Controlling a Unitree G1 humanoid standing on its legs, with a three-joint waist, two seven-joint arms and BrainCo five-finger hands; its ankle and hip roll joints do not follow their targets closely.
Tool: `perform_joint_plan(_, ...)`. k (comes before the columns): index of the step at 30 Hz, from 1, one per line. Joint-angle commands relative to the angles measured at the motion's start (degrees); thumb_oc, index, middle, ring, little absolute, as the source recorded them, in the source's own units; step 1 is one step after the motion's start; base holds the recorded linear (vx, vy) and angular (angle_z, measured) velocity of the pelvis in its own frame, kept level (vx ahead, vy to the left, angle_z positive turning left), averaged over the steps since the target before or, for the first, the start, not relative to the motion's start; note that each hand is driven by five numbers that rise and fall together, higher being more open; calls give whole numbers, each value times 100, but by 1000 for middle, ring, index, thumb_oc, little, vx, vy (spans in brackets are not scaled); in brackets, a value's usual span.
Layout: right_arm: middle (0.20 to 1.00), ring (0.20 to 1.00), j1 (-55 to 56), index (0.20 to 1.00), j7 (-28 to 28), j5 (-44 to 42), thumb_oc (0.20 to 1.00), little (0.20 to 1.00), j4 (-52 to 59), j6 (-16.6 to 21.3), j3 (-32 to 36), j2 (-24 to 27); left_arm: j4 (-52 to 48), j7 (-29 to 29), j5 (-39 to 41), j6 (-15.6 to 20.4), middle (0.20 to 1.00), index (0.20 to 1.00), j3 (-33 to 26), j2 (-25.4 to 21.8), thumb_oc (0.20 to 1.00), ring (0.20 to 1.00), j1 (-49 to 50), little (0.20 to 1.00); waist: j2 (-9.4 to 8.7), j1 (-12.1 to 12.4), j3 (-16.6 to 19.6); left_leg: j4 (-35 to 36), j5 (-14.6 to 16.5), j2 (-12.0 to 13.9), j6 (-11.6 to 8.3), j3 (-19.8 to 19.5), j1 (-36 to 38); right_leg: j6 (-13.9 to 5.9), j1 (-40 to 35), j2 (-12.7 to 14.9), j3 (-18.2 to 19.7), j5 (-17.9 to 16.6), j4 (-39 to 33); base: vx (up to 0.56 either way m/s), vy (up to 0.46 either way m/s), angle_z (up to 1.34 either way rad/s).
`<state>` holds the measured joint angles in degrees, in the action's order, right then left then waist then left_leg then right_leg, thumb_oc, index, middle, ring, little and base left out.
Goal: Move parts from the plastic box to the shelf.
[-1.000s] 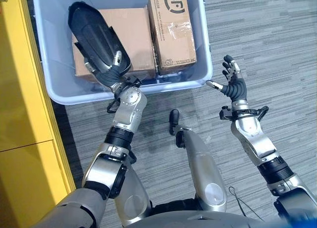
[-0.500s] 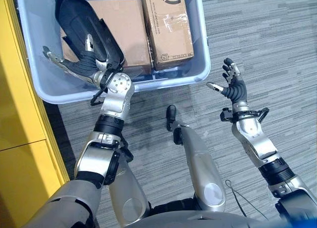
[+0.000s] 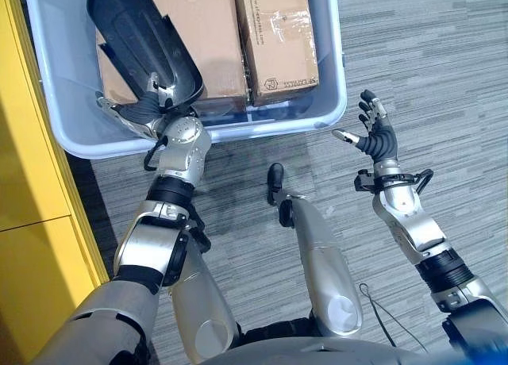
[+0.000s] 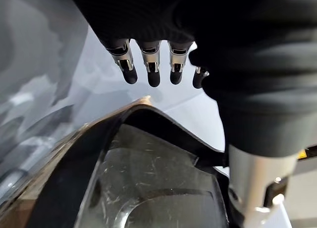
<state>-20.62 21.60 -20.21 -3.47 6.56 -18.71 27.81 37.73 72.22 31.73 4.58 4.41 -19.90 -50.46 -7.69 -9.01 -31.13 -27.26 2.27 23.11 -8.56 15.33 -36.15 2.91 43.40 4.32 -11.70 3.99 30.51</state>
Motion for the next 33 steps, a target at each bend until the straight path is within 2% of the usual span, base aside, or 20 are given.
perform_joint_plan(1, 1000, 1000, -132, 1000, 16, -66, 1000, 1000, 327, 113, 79, -63, 148, 132, 415, 109, 1000, 1000, 28, -313, 1000, 1000, -11, 1000, -663, 37, 134, -806, 306, 30, -75, -157, -633, -738, -198, 298, -103, 178, -60, 8, 18, 7)
perform_joint_plan(4, 1000, 1000, -170, 1000, 79, -107, 1000, 1000, 321, 41, 58, -57, 285, 234, 800, 144, 1000, 1000, 5, -288, 1000, 1000, -59, 1000, -675, 41, 134, -833, 312, 5, -70, -185, -693, -735, -159, 300, -105, 190, -25, 2, 4, 2)
perform_joint_plan(9, 1000, 1000, -222, 1000, 126, -210, 1000, 1000, 263, 64, 5, 7, 522, 211, 89, -260, 1000, 1000, 98, -466, 1000, 1000, -233, 1000, -739, 52, 134, -901, 344, 15, -50, -233, -767, -729, -113, 317, -163, 206, 73, 6, -3, 0)
perform_joint_plan(12, 1000, 1000, -210, 1000, 115, -256, 1000, 1000, 252, 41, -10, 50, 617, 64, -494, -699, 1000, 1000, 252, -646, 1000, 1000, -305, 1000, -736, 48, 134, -941, 365, 23, -32, -231, -782, -715, -92, 314, -153, 215, 122, 9, 11, 0)
perform_joint_plan(13, 1000, 1000, -203, 1000, 100, -257, 1000, 1000, 244, 26, -13, 67, 644, 57, -757, -840, 1000, 1000, 303, -721, 1000, 1000, -337, 1000, -727, 40, 134, -965, 386, 22, -21, -227, -794, -706, -73, 315, -141, 228, 150, 25, 41, 0)
perform_joint_plan(15, 1000, 1000, -190, 1000, 40, -303, 1000, 1000, 250, -28, -9, 128, 701, -157, -1612, -1430, 1000, 1000, 473, -927, 1000, 1000, -403, 1000, -706, 28, 134, -1010, 407, 22, -10, -226, -813, -692, -45, 309, -111, 243, 194, 21, 51, -2)
perform_joint_plan(16, 1000, 1000, -171, 1000, 9, -324, 1000, 1000, 258, -33, -1, 164, 730, -152, -1828, -1585, 1000, 1000, 598, -1041, 1000, 1000, -452, 1000, -699, 27, 134, -1031, 414, 33, -1, -220, -827, -677, -29, 316, -110, 258, 233, 18, 48, -2)
perform_joint_plan(18, 1000, 1000, -132, 1000, -58, -372, 1000, 1000, 274, -52, 1, 239, 741, -193, -2414, -1802, 1000, 1000, 780, -1228, 1000, 1000, -464, 1000, -662, 27, 134, -1058, 434, 25, 18, -205, -835, -658, -1, 320, -88, 281, 287, 19, 52, -2)
perform_joint_plan(20, 1000, 1000, -89, 1000, -105, -375, 1000, 1000, 256, -16, -37, 299, 740, -167, -2990, -1849, 1000, 1000, 913, -1365, 1000, 1000, -435, 1000, -620, 31, 134, -1049, 440, 19, 28, -185, -823, -638, 3, 330, -66, 301, 300, 12, 87, -3)
perform_joint_plan(21, 1000, 1000, -55, 1000, -157, -338, 1000, 1000, 208, 69, -92, 348, 747, -272, -3882, -1997, 1000, 1000, 1163, -1556, 1000, 1000, -385, 1000, -552, 27, 134, -1044, 438, 9, 38, -145, -818, -615, 20, 340, -36, 310, 312, 3, 101, 0)
perform_joint_plan(24, 1000, 1000, -33, 1000, -175, -310, 1000, 1000, 138, 146, -138, 360, 746, -373, -4451, -2035, 1000, 1000, 1355, -1649, 1000, 1000, -365, 1000, -491, 27, 134, -984, 404, -2, 32, -106, -798, -607, 32, 355, -14, 304, 290, -7, 62, -4)
perform_joint_plan(27, 1000, 1000, -34, 1000, -185, -276, 1000, 1000, 108, 168, -153, 356, 718, -356, -4628, -1981, 1000, 1000, 1397, -1654, 1000, 1000, -346, 1000, -463, 30, 134, -956, 387, -15, 27, -94, -796, -605, 43, 363, -6, 305, 286, -7, 21, -7)
perform_joint_plan(29, 1000, 1000, 16, 1000, -152, -199, 1000, 1000, 61, 199, -179, 353, 563, -168, -4830, -1759, 1000, 1000, 1458, -1653, 1000, 1000, -188, 1000, -369, 62, 134, -896, 354, -67, 20, -85, -778, -598, 39, 391, 5, 310, 253, -12, 30, -4)
perform_joint_plan(33, 1000, 1000, 25, 1000, -84, -14, 1000, 1000, 0, 177, -207, 312, 448, -160, -4277, -1464, 1000, 1000, 1365, -1471, 1000, 1000, 111, 1000, -263, 105, 134, -850, 326, -132, 22, -100, -759, -595, 38, 412, 13, 330, 237, -9, 27, 0)
